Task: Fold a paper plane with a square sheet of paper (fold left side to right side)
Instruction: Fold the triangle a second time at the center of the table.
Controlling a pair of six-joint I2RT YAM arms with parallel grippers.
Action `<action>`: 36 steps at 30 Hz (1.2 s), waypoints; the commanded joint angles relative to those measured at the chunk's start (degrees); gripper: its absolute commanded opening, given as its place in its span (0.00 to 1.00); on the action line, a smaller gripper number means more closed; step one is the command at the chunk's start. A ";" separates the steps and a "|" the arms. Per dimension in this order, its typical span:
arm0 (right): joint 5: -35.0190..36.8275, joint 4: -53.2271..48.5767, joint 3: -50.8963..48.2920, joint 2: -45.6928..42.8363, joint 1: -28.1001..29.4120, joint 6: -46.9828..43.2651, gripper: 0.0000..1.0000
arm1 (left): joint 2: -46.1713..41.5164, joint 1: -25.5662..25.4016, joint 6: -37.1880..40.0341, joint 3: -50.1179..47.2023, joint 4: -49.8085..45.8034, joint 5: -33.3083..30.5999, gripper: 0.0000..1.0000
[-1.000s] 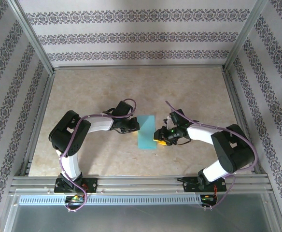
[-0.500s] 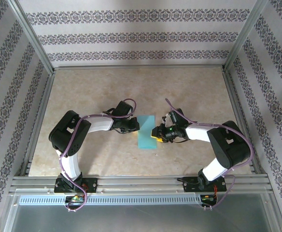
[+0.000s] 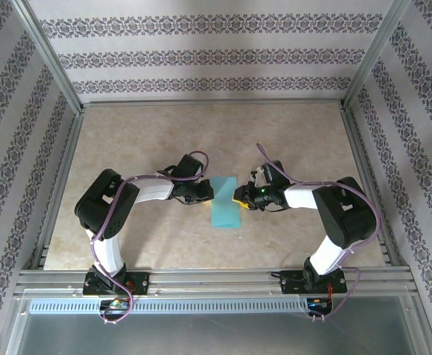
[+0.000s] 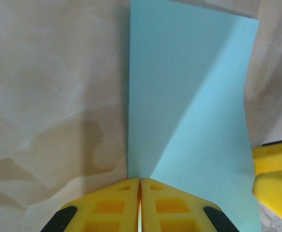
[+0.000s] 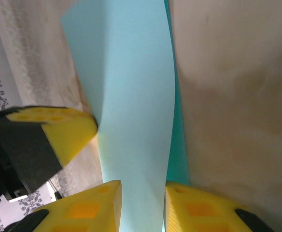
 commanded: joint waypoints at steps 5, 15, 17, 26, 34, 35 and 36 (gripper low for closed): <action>0.21 1.66 2.60 2.31 -1.02 -1.50 0.23 | -0.16 -1.02 -0.20 -1.76 -0.64 -0.33 0.11; 2.10 -1.05 2.84 2.34 -0.89 -3.50 0.04 | -6.42 -1.02 2.89 -1.58 -1.22 -3.67 0.29; 3.29 -3.44 3.53 2.32 -0.82 -5.39 0.03 | -8.71 -1.02 3.85 -2.07 -1.24 -4.68 0.31; 4.16 -5.30 4.00 1.39 -0.63 -4.53 0.02 | -19.93 -7.95 16.58 -4.67 -5.40 -10.99 0.37; 4.17 -8.36 5.07 0.21 -0.70 0.96 0.01 | -21.67 -25.68 31.58 -2.00 -11.20 -26.80 0.52; 4.17 -8.45 5.07 0.22 -0.72 1.29 0.01 | -20.78 -26.94 32.46 -1.40 -11.50 -27.59 0.53; 4.13 -8.46 5.12 0.22 -0.71 1.69 0.01 | -19.44 -28.26 33.40 -0.48 -11.99 -28.43 0.54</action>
